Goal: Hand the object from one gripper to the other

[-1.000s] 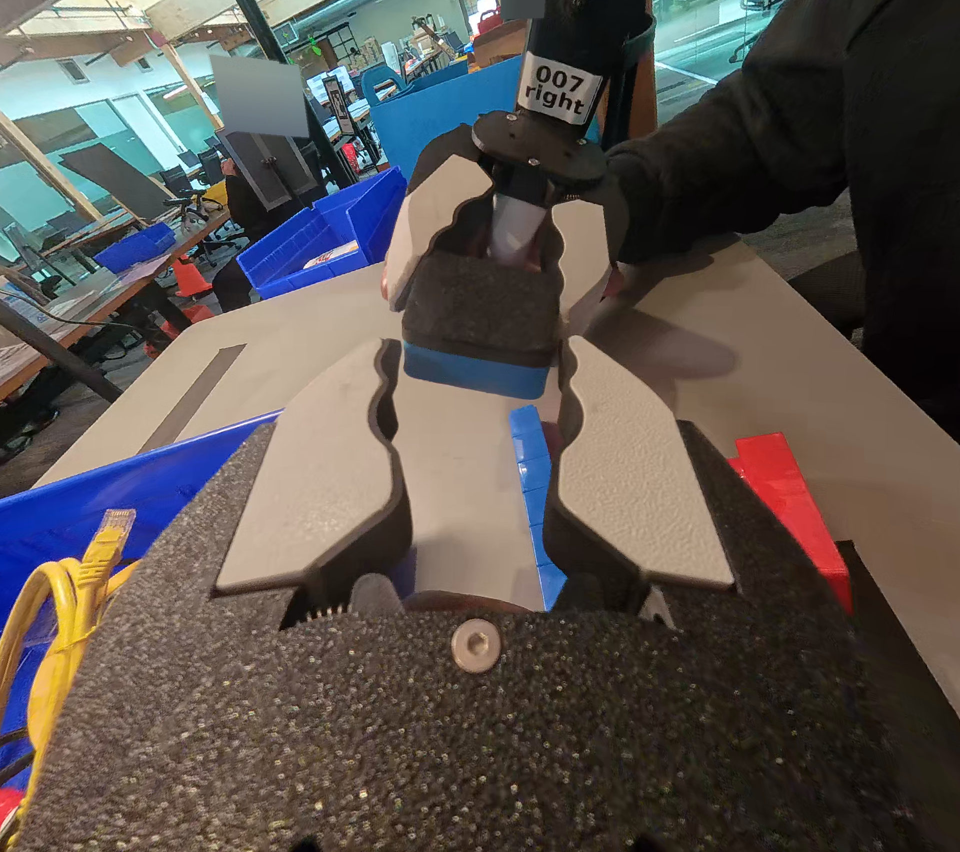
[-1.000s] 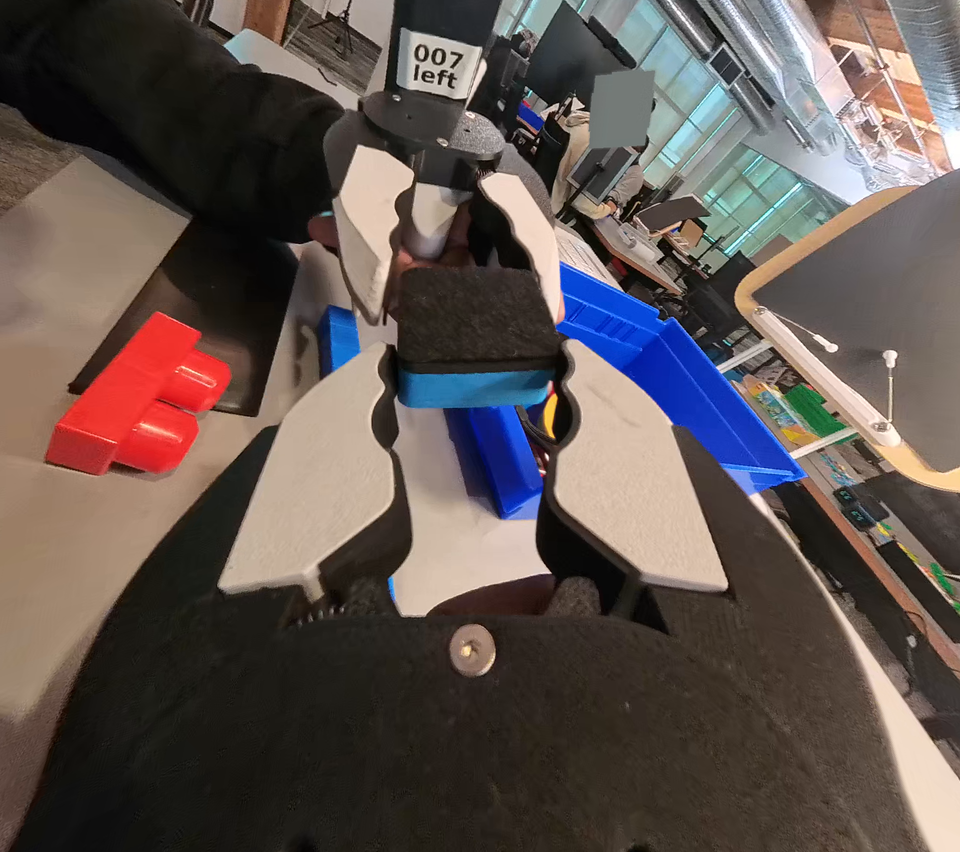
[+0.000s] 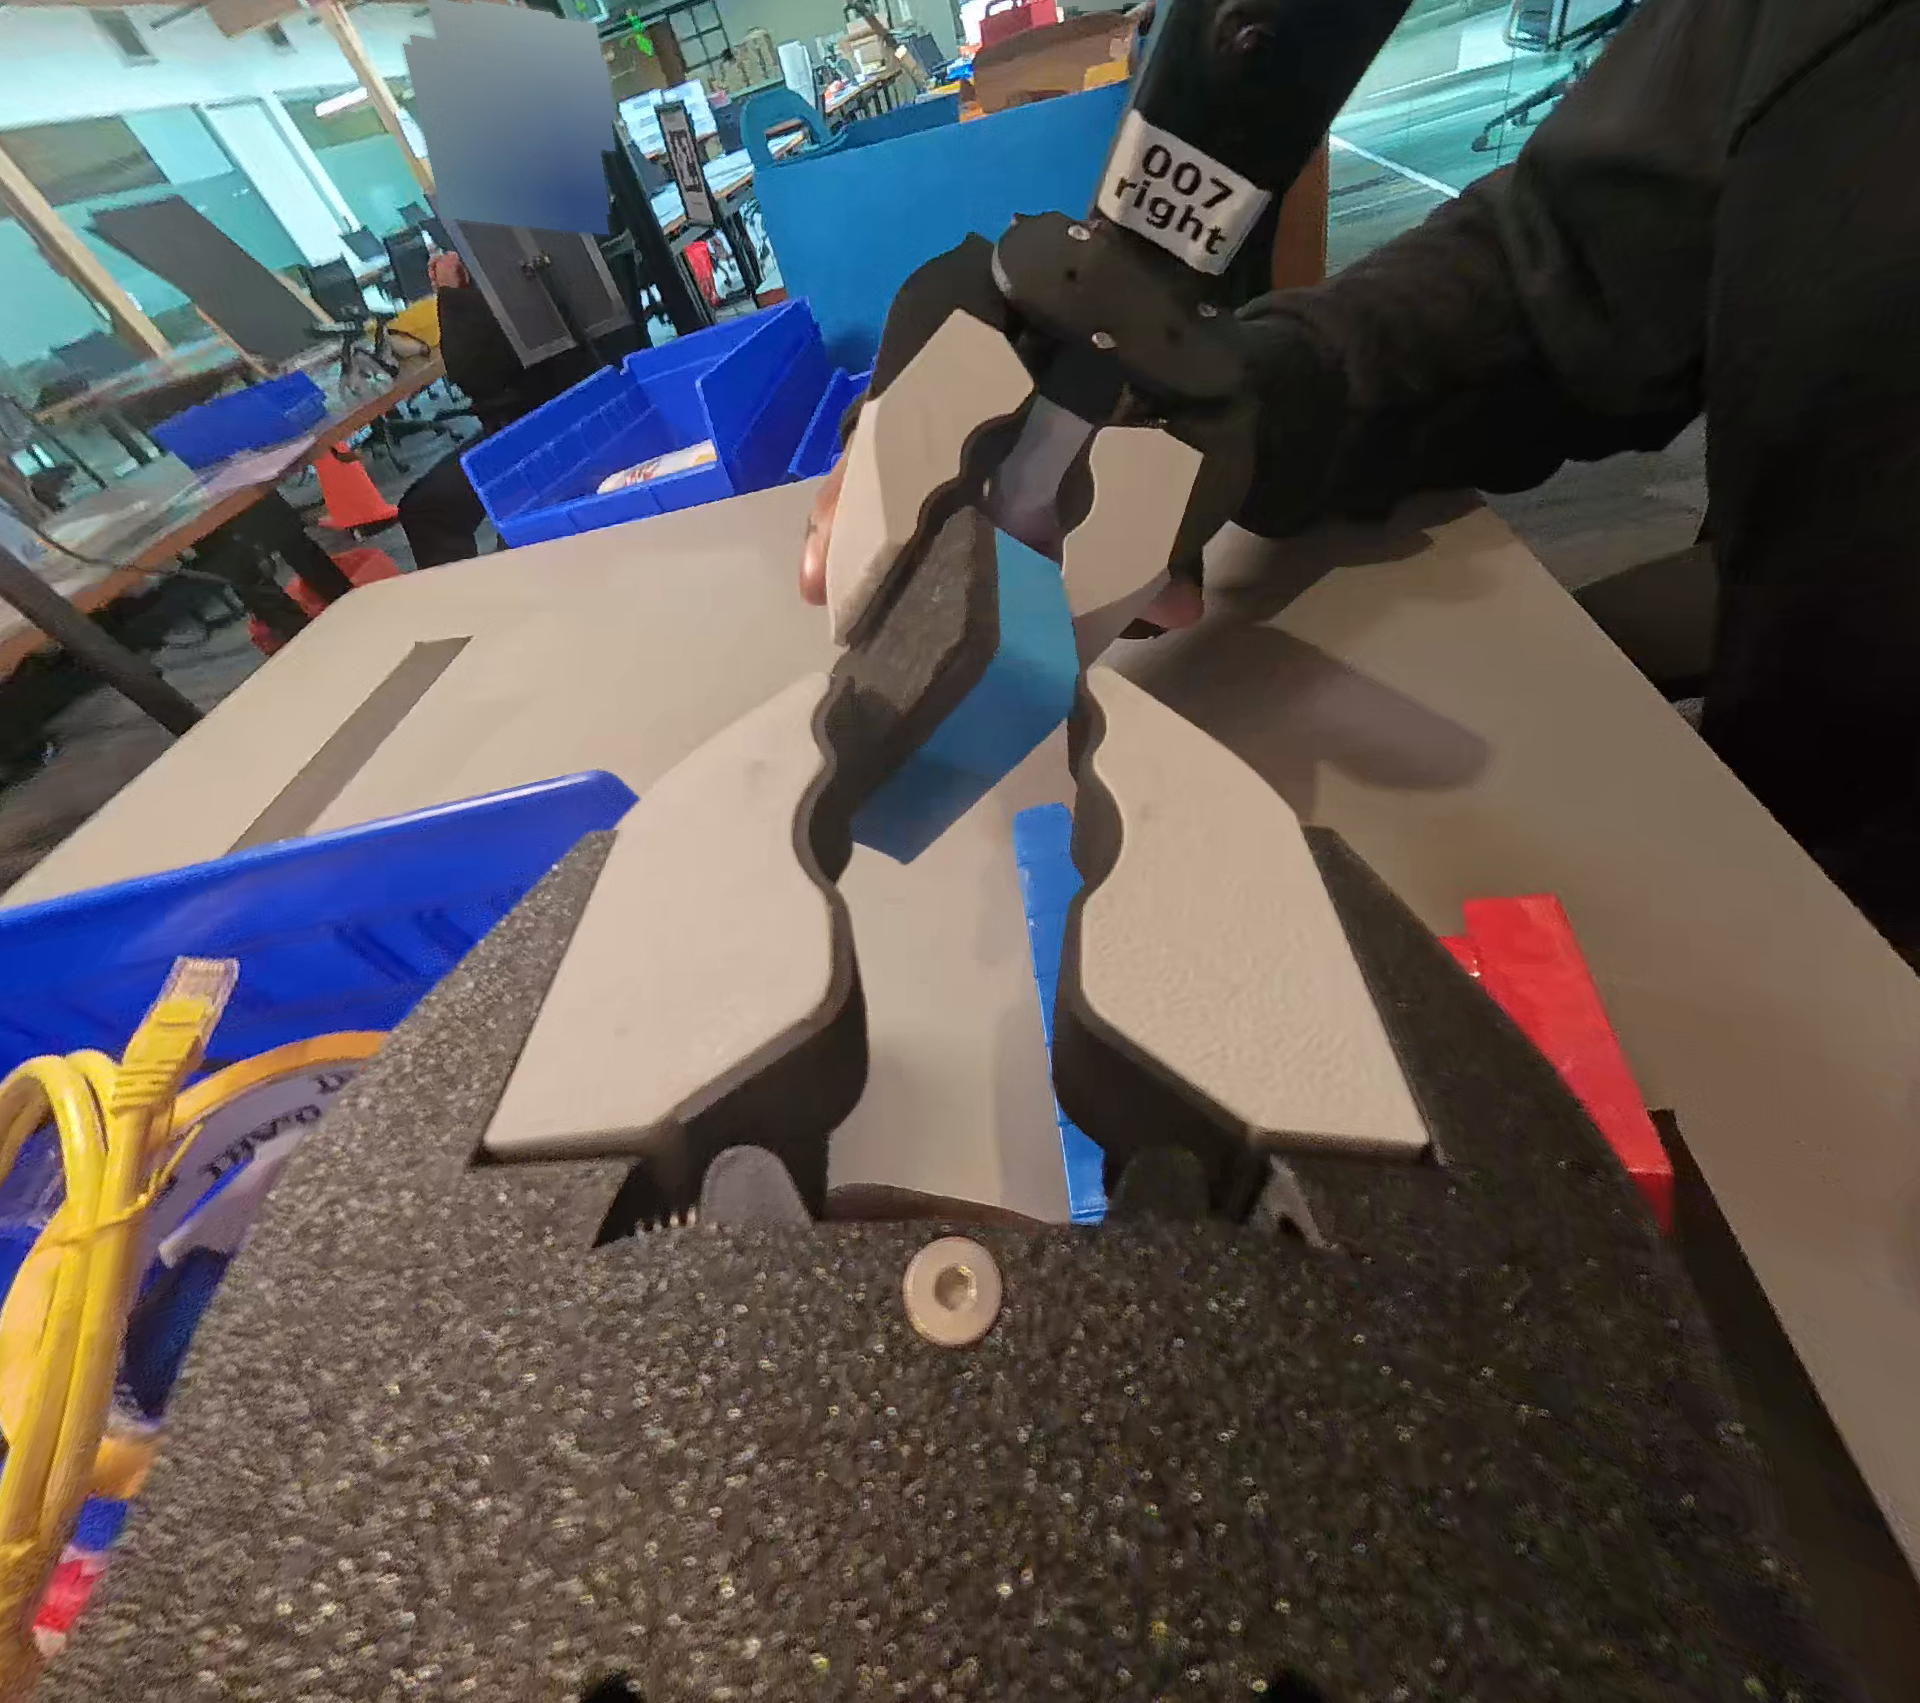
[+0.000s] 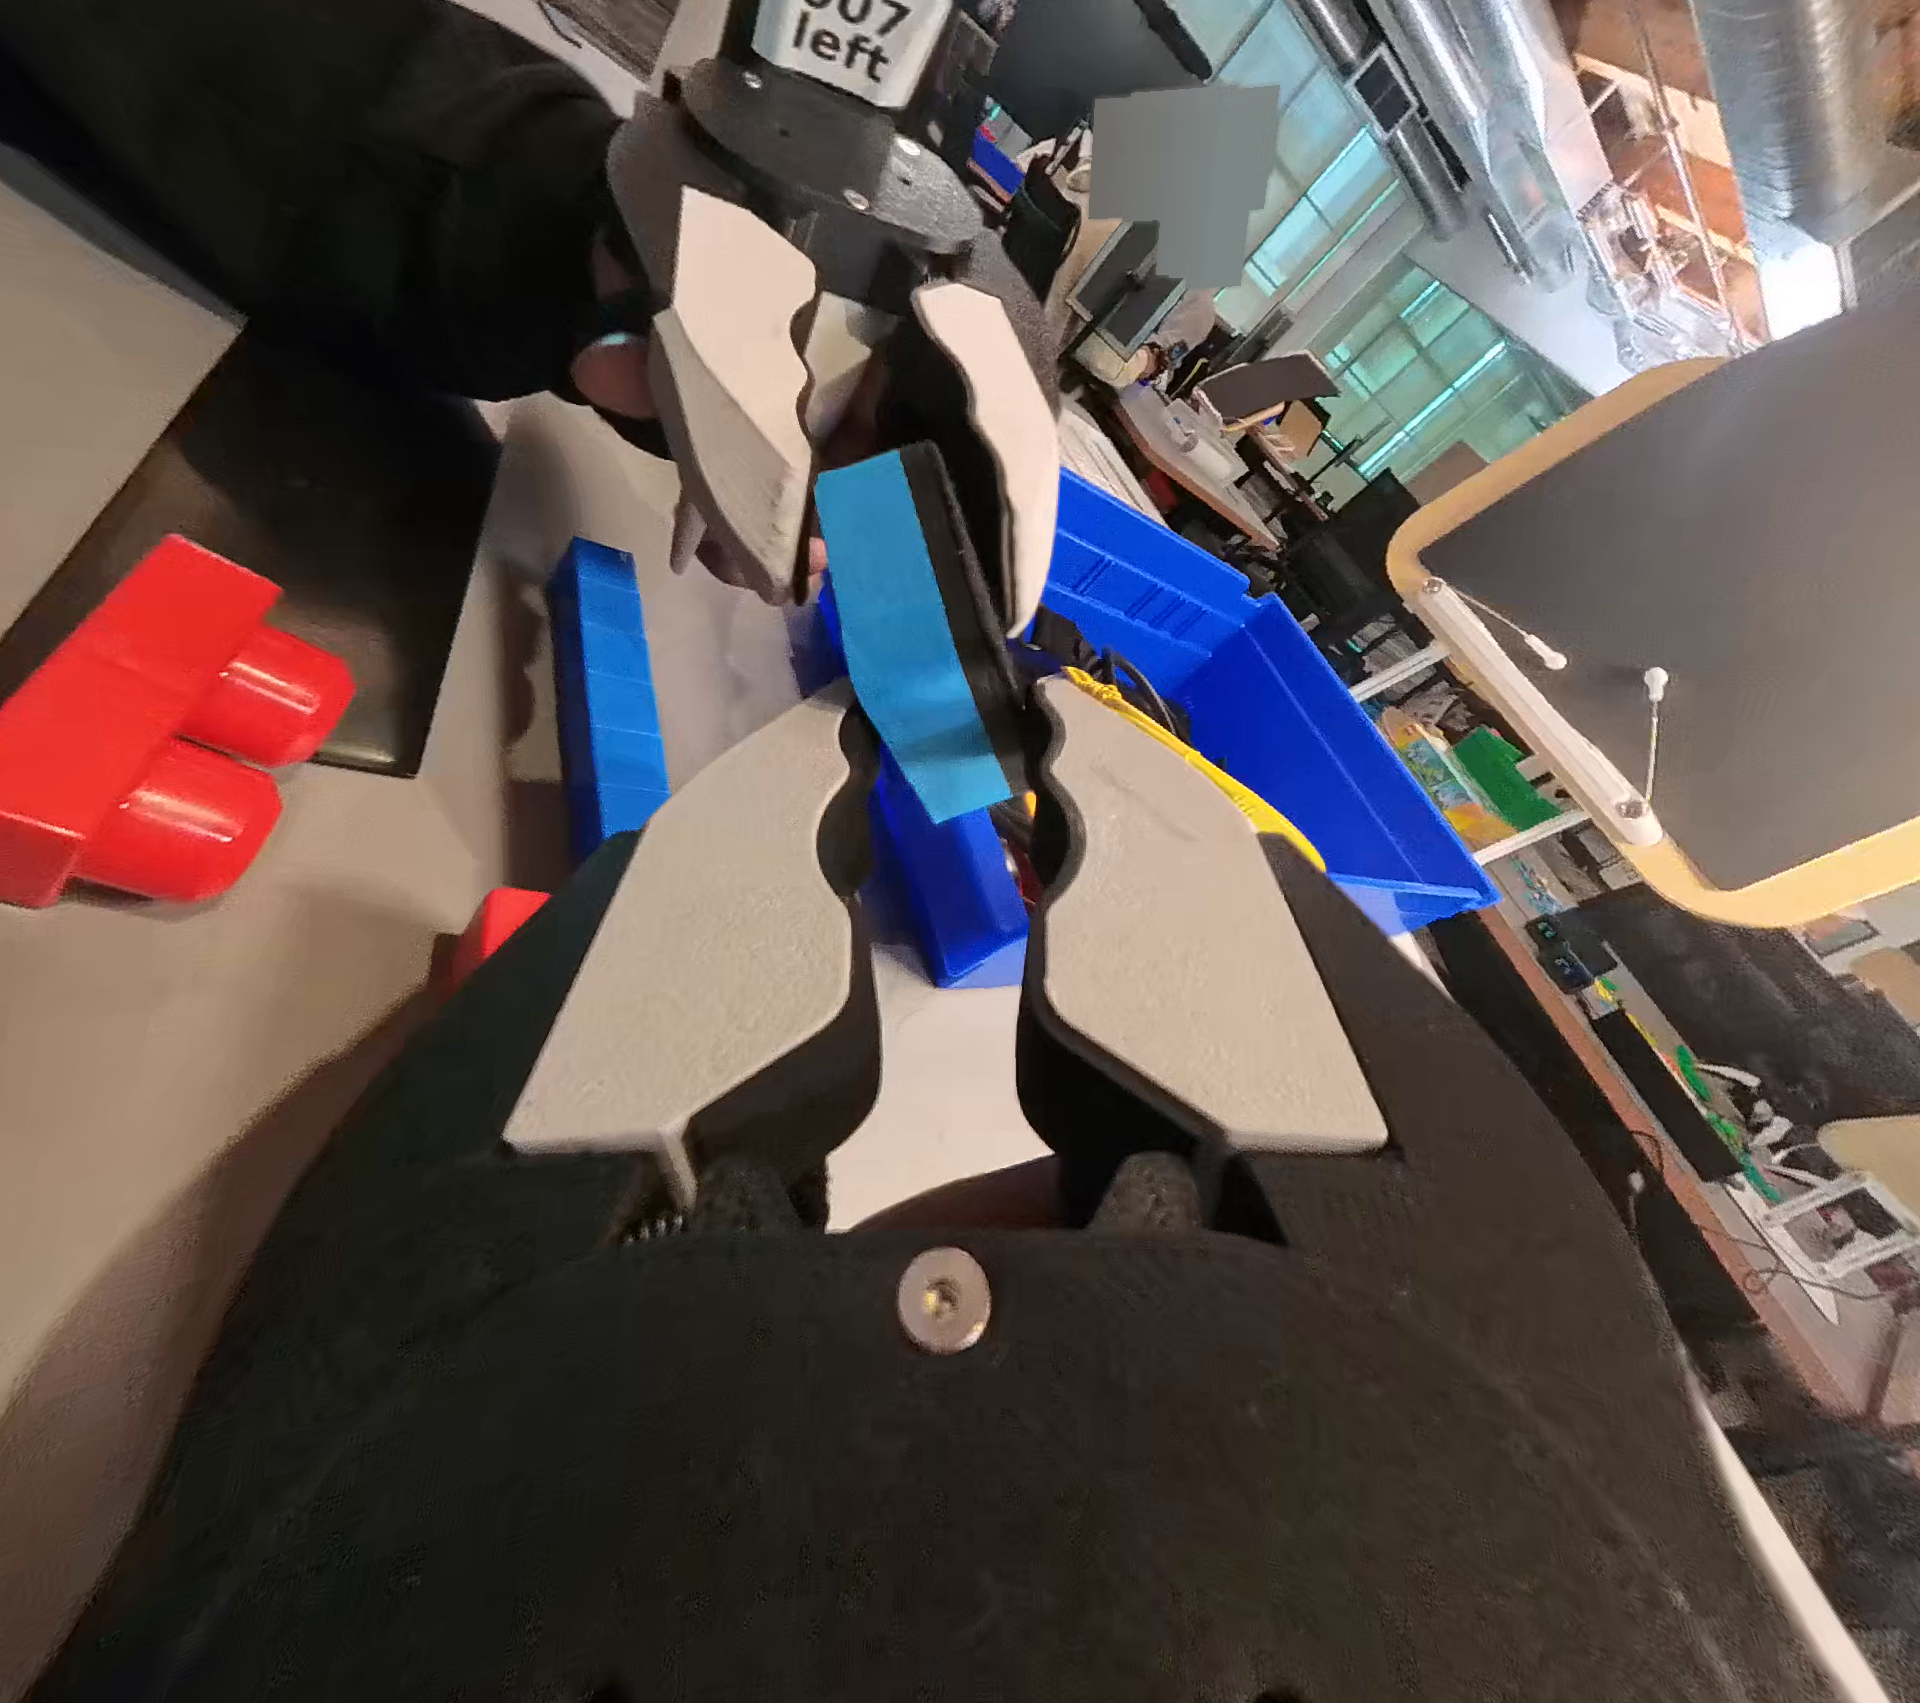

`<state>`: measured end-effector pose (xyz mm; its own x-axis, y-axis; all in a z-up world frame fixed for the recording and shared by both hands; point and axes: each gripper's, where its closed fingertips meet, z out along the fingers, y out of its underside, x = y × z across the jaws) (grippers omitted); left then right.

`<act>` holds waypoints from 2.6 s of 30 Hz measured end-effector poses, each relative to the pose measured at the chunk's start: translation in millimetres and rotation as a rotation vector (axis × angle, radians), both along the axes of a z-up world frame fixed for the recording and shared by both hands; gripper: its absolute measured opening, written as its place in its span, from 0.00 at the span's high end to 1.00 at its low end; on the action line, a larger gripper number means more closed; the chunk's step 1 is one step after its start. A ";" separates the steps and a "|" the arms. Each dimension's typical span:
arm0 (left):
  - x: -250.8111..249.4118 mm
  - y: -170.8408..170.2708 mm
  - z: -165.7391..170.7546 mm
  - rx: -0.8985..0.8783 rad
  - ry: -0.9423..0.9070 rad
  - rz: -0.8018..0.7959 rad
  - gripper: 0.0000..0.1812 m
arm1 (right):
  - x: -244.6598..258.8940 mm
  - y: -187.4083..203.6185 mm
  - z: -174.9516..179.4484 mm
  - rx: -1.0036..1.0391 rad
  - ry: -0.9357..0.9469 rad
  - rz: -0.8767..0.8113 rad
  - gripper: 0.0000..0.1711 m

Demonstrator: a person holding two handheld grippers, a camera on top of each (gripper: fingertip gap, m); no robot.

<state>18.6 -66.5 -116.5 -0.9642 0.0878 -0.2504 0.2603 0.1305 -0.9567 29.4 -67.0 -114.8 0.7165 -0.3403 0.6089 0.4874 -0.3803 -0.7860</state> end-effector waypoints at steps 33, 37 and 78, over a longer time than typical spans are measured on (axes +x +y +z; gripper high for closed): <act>47.4 -6.1 27.1 -0.310 1.136 0.111 0.66 | 37.7 -22.7 29.6 -0.249 -0.864 -0.535 0.84; 45.6 2.3 39.2 -0.285 0.753 0.148 0.61 | 31.0 -24.1 42.2 0.080 -0.355 -0.372 0.84; 18.4 -3.1 -7.8 0.170 -0.774 0.257 0.85 | 8.5 -4.6 -9.6 -0.306 -0.305 -0.189 0.85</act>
